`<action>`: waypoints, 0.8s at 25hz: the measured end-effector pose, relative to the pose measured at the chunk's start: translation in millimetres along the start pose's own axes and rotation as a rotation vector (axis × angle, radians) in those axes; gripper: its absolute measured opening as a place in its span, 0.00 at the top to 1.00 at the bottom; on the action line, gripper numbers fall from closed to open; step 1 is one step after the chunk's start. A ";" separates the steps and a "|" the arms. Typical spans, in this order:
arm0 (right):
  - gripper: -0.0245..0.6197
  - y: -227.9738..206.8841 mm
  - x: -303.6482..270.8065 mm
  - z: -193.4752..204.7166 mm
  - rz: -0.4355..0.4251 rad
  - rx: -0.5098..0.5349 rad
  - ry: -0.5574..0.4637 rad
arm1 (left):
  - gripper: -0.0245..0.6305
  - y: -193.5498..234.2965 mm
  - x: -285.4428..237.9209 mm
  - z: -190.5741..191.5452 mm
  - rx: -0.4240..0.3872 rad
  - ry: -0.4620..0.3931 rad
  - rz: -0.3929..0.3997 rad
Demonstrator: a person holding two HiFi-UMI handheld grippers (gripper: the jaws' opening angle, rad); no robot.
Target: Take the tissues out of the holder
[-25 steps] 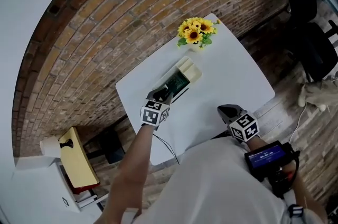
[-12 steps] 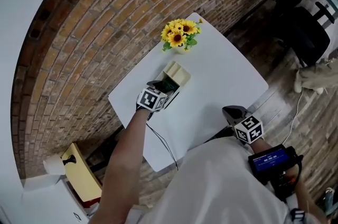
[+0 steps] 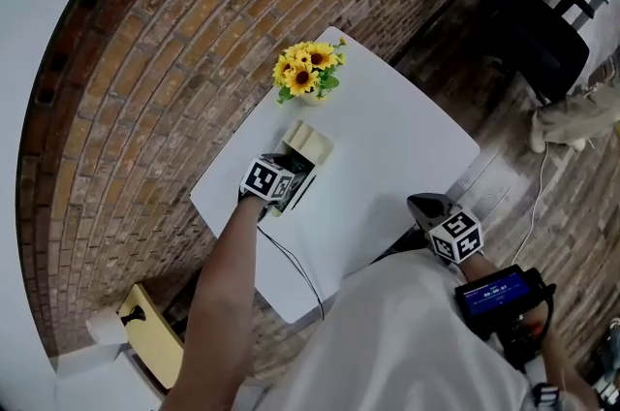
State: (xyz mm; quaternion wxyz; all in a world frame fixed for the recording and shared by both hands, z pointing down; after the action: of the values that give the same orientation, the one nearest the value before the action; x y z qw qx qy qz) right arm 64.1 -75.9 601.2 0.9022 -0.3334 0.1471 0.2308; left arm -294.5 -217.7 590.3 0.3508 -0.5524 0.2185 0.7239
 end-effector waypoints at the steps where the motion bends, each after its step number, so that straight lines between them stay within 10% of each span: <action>1: 0.95 -0.2 0.1 0.4 0.001 0.000 -0.002 | 0.57 -0.5 0.6 -0.5 -0.004 0.001 -0.005; 20: 0.95 7.2 -8.8 -7.1 -0.058 0.047 0.019 | 0.70 -18.7 55.3 26.1 0.035 -0.213 -0.247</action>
State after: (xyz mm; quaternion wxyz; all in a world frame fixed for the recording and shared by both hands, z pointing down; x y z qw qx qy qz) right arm 52.1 -78.7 595.9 0.9146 -0.3184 0.1511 0.1980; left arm -305.3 -172.3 546.6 0.4677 -0.4893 0.1230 0.7258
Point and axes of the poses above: the fingertips, and each gripper's own axes: x backward along the fingers, y to its left, z out of its underside, the point moved 9 cm from there along x, backward along the fingers, and after that the axes turned 11 degrees about -z, right-handed, at the moved point
